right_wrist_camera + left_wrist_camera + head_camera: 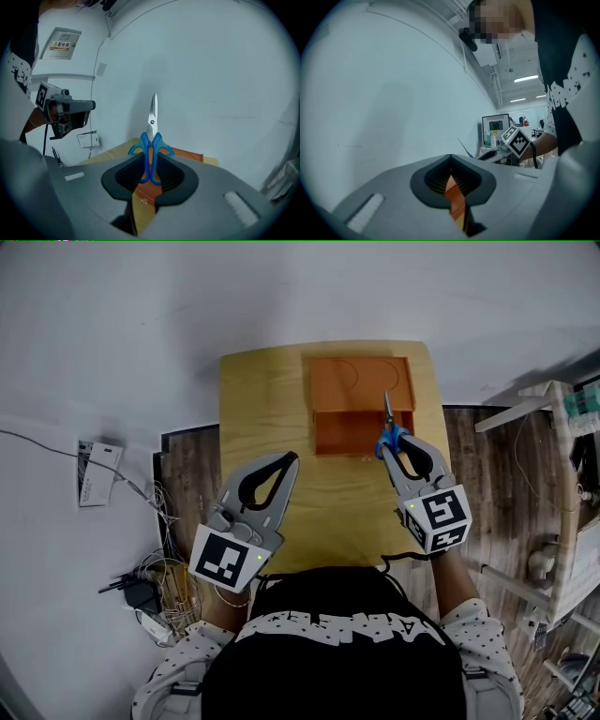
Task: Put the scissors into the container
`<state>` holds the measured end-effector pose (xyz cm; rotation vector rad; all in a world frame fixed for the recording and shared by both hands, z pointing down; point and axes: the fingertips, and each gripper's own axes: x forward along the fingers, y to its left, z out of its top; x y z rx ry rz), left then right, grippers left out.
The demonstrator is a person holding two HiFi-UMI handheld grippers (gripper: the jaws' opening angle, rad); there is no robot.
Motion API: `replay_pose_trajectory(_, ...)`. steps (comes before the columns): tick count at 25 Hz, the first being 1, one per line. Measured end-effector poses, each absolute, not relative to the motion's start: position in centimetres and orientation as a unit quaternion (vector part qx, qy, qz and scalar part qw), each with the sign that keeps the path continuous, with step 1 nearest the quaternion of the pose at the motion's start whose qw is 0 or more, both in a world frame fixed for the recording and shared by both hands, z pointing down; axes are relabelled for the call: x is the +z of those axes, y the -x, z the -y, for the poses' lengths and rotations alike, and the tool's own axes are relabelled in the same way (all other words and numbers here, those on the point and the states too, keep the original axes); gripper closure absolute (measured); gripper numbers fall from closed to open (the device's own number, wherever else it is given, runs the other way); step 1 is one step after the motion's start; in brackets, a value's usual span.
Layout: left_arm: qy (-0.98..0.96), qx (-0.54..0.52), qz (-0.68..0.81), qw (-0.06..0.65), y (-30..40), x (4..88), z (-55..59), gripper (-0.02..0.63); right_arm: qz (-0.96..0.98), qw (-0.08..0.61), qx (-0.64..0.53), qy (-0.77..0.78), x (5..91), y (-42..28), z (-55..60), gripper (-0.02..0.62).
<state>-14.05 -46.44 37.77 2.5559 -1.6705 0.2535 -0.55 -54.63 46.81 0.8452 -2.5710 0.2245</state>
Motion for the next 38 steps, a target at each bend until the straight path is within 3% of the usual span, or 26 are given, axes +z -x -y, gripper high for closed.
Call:
replay_pose_trajectory(8, -0.826, 0.083, 0.556, 0.046, 15.8, 38.4, 46.6, 0.604, 0.923, 0.255, 0.053, -0.284, 48.7, 2.3, 55.5, 0.499)
replay_pose_trajectory(38, -0.806, 0.080, 0.583, 0.065, 19.8, 39.7, 46.9, 0.604, 0.840, 0.524, -0.098, -0.097, 60.6, 3.5, 56.9, 0.499)
